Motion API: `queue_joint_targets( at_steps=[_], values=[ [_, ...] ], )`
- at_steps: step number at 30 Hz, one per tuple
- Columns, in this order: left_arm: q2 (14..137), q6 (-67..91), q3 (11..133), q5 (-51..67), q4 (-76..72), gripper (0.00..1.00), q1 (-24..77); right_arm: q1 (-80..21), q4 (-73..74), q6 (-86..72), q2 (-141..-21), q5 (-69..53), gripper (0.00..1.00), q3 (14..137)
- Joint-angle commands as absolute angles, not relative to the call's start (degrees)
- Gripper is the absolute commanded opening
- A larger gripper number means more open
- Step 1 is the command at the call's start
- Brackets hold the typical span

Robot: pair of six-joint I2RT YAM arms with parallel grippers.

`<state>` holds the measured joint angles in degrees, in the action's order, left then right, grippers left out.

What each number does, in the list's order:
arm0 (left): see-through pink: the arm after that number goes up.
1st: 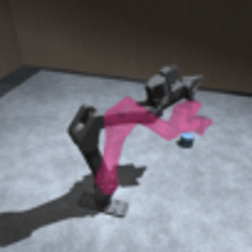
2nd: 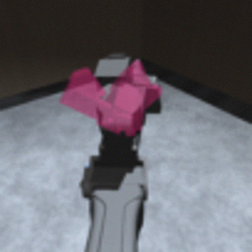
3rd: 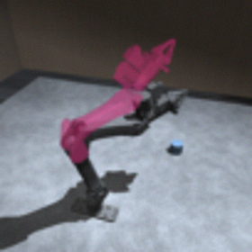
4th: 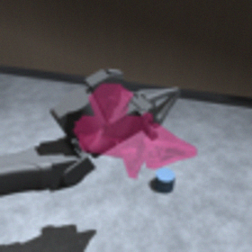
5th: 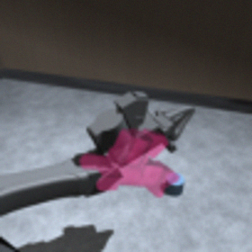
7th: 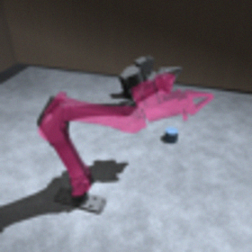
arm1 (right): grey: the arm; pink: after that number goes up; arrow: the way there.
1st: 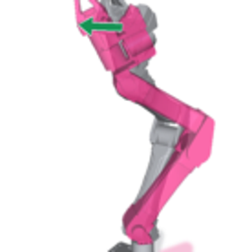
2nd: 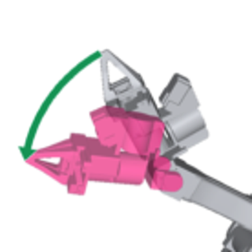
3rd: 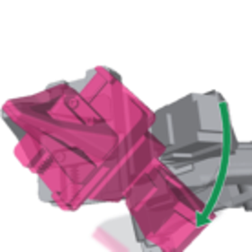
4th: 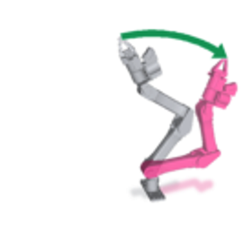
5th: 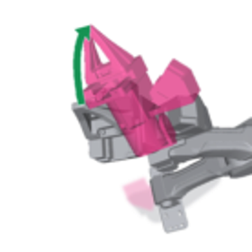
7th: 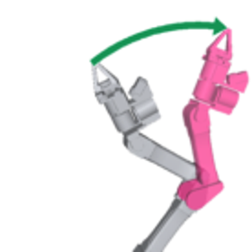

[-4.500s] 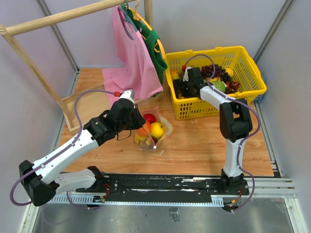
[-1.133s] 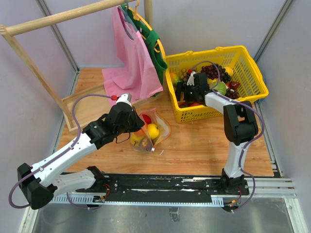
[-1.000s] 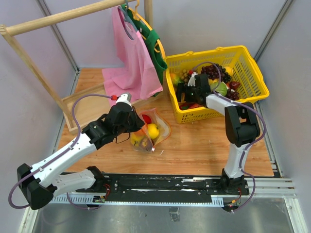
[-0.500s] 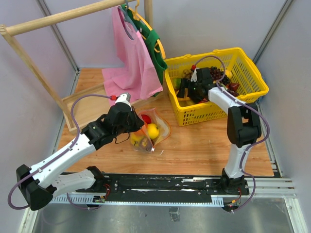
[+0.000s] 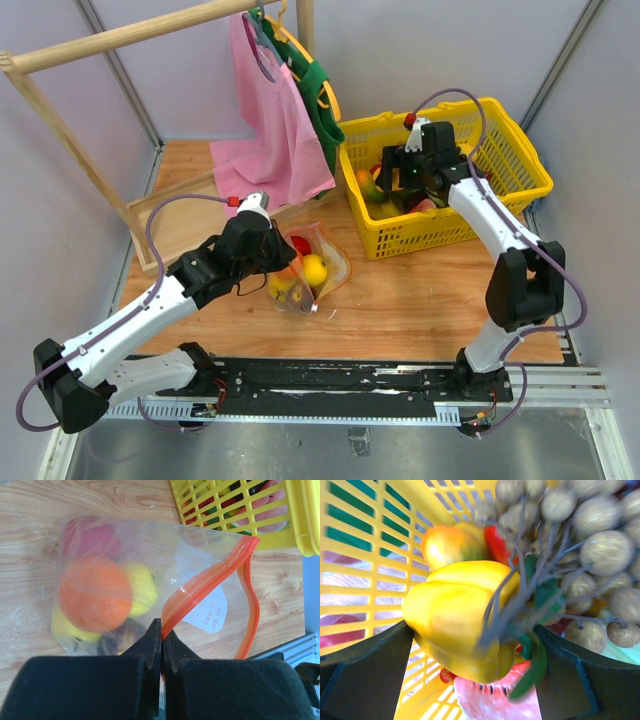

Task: Place the food in the zip-top bag and seal the zipper
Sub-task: Pick up the fake vegetable from the bin, then place the fake vegetable in the zipper food storage bag.

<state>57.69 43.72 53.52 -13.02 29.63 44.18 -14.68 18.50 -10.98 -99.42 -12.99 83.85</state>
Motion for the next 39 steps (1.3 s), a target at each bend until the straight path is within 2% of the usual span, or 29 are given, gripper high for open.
queue_joint_targets(
  at_steps=[1,11,23,28,35,39],
  values=[
    [58.04,42.47,54.26,-13.65,28.29,0.00,43.77,-13.95,17.11,-6.06,-91.86,-10.27,0.43,82.18],
    [58.71,41.26,56.30,-11.87,27.92,0.00,43.77,-14.43,17.53,-2.61,-83.26,-4.90,0.43,79.26],
    [58.56,40.55,57.01,-10.82,28.17,0.00,43.77,-21.60,15.67,1.94,-68.73,-2.89,0.43,74.21],
    [57.93,40.64,57.21,-10.67,28.04,0.00,43.77,-28.96,16.03,6.01,-64.81,-4.48,0.44,72.65],
    [57.95,40.60,57.51,-9.99,28.33,0.00,43.77,-44.32,13.76,13.34,-60.03,-8.84,0.44,68.19],
    [57.83,40.47,57.74,-9.82,28.63,0.00,43.76,-51.99,11.69,20.34,-59.80,-9.23,0.48,64.15]
  ],
)
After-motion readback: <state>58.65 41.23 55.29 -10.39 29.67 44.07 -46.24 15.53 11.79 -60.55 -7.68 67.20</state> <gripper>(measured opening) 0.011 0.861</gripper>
